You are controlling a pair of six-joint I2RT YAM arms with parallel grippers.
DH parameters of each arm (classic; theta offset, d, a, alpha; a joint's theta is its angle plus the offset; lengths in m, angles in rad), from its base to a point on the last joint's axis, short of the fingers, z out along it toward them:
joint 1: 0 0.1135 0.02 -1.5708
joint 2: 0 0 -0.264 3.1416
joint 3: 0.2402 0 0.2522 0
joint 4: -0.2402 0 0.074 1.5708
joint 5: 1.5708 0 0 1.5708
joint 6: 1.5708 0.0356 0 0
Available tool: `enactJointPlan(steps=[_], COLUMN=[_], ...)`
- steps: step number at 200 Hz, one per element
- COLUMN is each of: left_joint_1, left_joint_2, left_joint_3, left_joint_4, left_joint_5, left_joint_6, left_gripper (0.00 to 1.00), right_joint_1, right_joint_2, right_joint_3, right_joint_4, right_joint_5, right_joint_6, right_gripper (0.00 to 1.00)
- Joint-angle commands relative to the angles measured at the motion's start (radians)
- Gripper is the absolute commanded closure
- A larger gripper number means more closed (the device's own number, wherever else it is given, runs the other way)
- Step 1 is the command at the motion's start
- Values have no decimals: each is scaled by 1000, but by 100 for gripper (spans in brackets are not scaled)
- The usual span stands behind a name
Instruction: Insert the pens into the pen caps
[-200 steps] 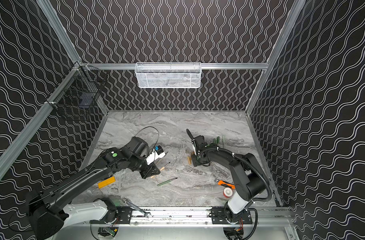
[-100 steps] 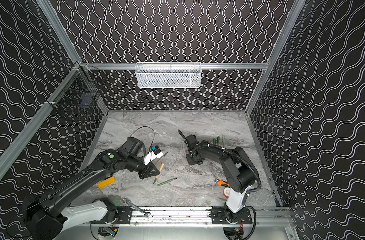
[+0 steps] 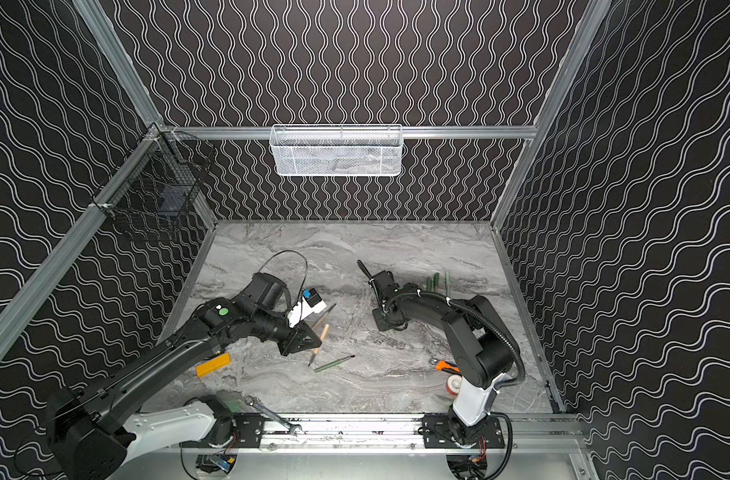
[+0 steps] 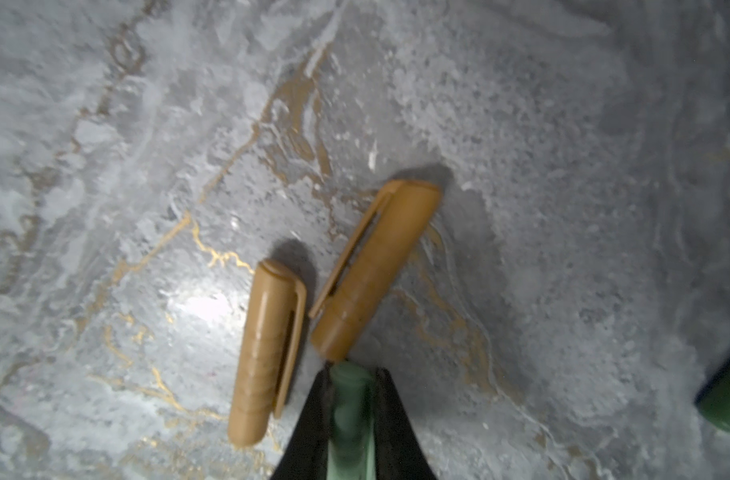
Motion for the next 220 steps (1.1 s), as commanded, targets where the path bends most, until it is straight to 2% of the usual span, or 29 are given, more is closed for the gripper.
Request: enactJointPlan(steps=[1, 35, 71, 94, 128, 162, 197, 220], left_joint_1=[4, 8, 8, 8, 8, 8, 7, 0], left_joint_2=[2, 14, 143, 211, 301, 378, 420, 466], left_joint_3=[-2, -35, -63, -59, -53, -83, -147, -150], left_joint_4=[86, 211, 292, 370, 549, 732, 901, 947], left_joint_5=[-10, -23, -45, -71, -95, -127, -228, -276], left_joint_6=[-54, -166, -237, -324, -531, -753, -975, -1082], left_gripper=[83, 83, 83, 83, 84, 85, 86, 85], right_joint_1=[-1, 0, 2, 2, 0, -7, -52, -60], right_joint_2=[-43, -158, -236, -272, -287, -341, -399, -414], right_joint_3=[-46, -114, -183, -223, -247, -241, -238, -236], right_joint_4=[-42, 9, 40, 71, 101, 97, 104, 111], right_joint_5=[-44, -128, -157, -170, -189, -141, -150, -161], right_joint_6=[35, 65, 114, 131, 136, 159, 150, 139], right_gripper=[89, 89, 88, 88, 87, 87, 87, 86])
